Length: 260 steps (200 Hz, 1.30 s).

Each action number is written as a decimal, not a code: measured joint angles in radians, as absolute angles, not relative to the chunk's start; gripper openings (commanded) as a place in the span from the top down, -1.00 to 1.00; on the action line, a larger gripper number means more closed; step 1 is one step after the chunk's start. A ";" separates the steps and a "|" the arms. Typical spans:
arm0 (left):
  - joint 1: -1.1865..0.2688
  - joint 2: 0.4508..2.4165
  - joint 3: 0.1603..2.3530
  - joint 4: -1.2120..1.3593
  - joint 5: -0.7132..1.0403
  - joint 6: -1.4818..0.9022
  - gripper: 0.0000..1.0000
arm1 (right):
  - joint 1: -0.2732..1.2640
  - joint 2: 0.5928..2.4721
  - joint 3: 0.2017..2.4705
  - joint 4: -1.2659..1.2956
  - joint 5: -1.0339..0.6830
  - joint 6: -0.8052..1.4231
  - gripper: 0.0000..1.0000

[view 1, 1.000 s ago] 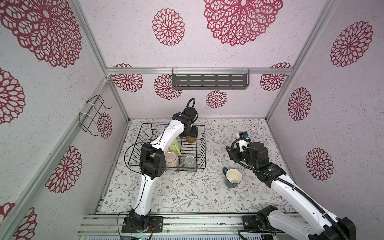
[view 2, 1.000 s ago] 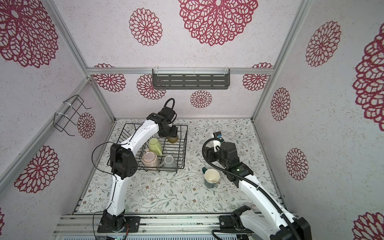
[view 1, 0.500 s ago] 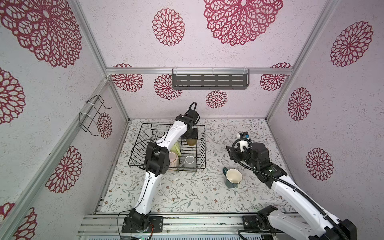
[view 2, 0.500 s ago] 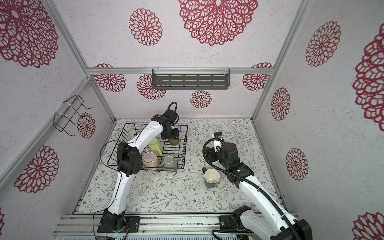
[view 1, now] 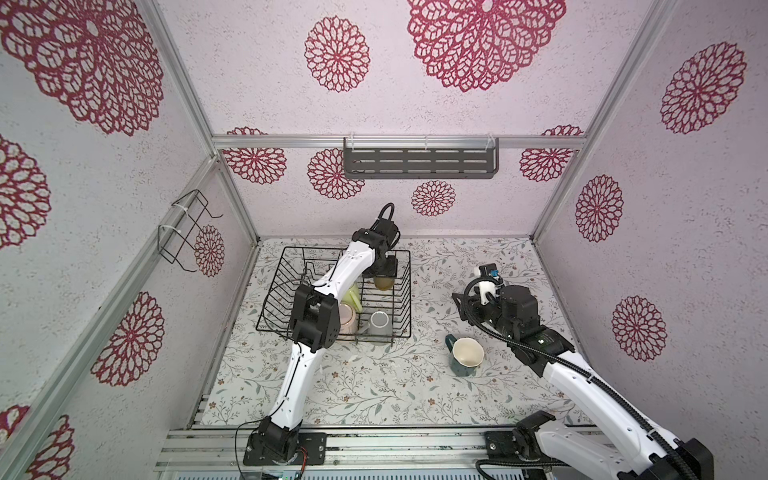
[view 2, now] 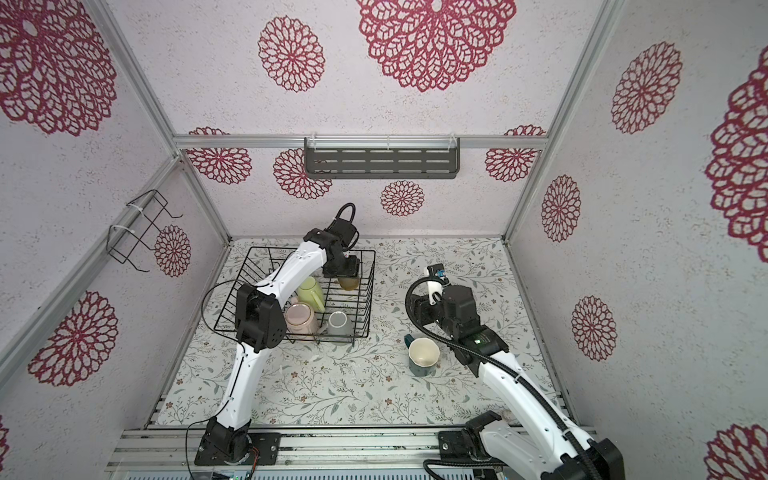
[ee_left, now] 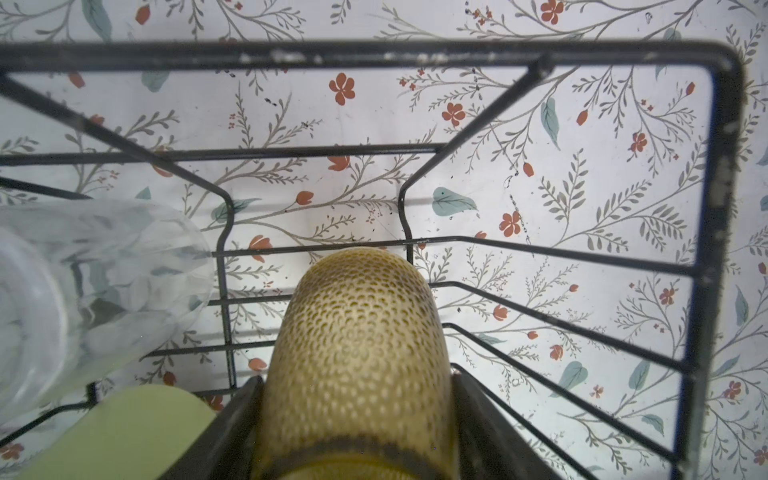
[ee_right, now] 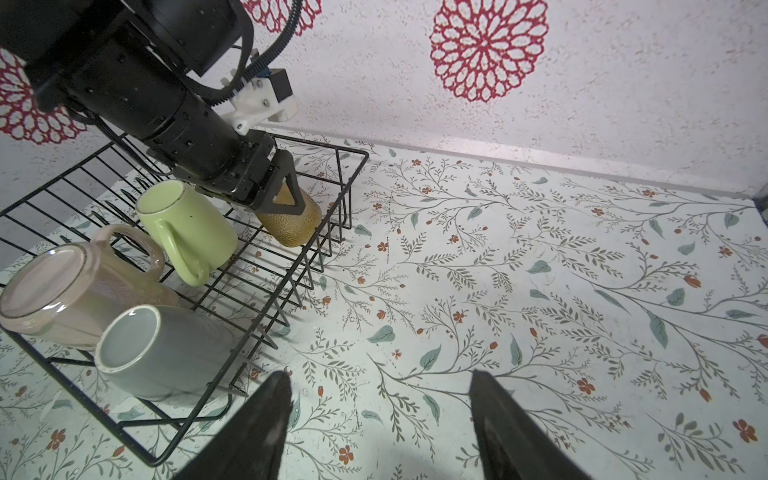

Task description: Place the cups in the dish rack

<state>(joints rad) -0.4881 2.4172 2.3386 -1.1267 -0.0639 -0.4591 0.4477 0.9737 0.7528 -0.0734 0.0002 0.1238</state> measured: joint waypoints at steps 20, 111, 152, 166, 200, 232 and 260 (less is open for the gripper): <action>-0.486 2.437 2.348 -1.125 -0.059 -0.456 -0.37 | 0.448 0.974 0.753 -0.076 0.000 0.124 -0.42; -0.485 2.453 2.357 -1.127 -0.073 -0.452 -0.59 | 0.448 0.973 0.753 -0.088 -0.005 0.133 -0.49; -0.485 2.448 2.355 -1.118 -0.078 -0.452 -0.59 | 0.441 0.966 0.733 -0.062 0.002 0.203 -0.97; -0.486 2.434 2.345 -1.111 -0.081 -0.452 -0.59 | 0.427 0.938 0.696 -0.038 0.004 0.245 -0.97; -0.487 2.344 2.317 -1.091 -0.081 -0.452 -0.60 | 0.395 0.901 0.664 -0.056 -0.009 0.316 -0.94; -0.490 2.195 2.273 -1.056 -0.075 -0.452 -0.60 | 0.389 1.035 0.773 -0.205 -0.067 0.334 -0.84; -0.498 2.018 2.138 -0.997 -0.062 -0.454 -0.60 | 0.389 1.165 0.862 -0.378 -0.148 0.311 -0.57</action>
